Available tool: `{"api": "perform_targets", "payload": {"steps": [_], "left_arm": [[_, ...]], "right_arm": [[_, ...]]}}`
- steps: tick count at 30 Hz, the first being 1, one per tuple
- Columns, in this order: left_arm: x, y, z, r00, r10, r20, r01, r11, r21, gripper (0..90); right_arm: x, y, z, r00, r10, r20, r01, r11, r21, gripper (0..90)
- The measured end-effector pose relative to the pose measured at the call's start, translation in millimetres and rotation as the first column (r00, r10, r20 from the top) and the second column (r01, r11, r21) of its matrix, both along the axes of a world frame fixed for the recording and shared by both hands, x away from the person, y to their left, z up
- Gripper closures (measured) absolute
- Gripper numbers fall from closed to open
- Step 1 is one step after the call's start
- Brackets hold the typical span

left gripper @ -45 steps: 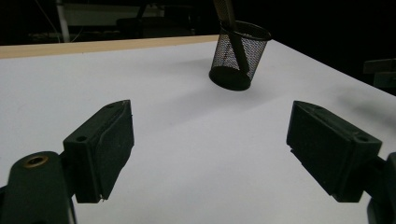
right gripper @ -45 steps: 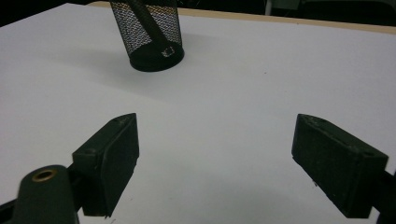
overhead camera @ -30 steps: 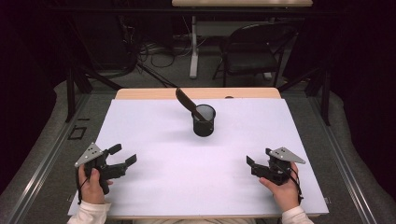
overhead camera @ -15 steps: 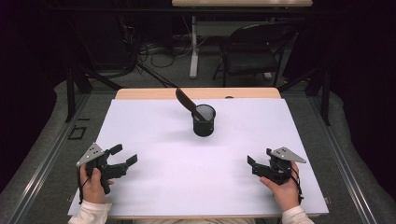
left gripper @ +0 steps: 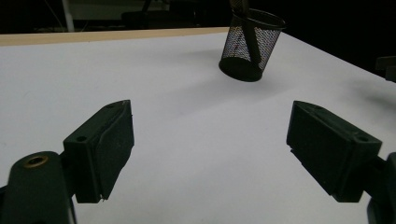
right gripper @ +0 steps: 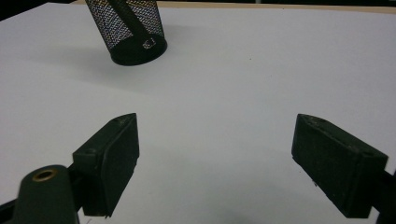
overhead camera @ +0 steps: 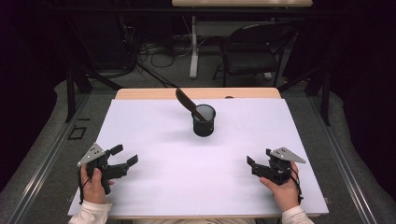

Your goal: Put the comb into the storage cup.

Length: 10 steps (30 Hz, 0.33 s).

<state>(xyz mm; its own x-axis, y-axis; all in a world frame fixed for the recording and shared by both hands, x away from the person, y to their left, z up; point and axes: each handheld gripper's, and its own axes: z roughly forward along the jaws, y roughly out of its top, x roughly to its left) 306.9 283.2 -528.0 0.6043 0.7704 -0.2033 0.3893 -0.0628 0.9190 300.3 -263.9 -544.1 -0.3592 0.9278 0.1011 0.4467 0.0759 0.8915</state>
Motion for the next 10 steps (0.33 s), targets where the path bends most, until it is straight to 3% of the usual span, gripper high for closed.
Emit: {"api": "perform_targets", "payload": {"steps": [10], "left_arm": [[0.6,-1.0,-0.6,1.0,-0.001,-0.002,0.001,1.0,0.005,15.4]], "right_arm": [[-0.4,-1.2,-0.4,1.0,-0.001,-0.006,0.001,1.0,0.0,15.1]]}}
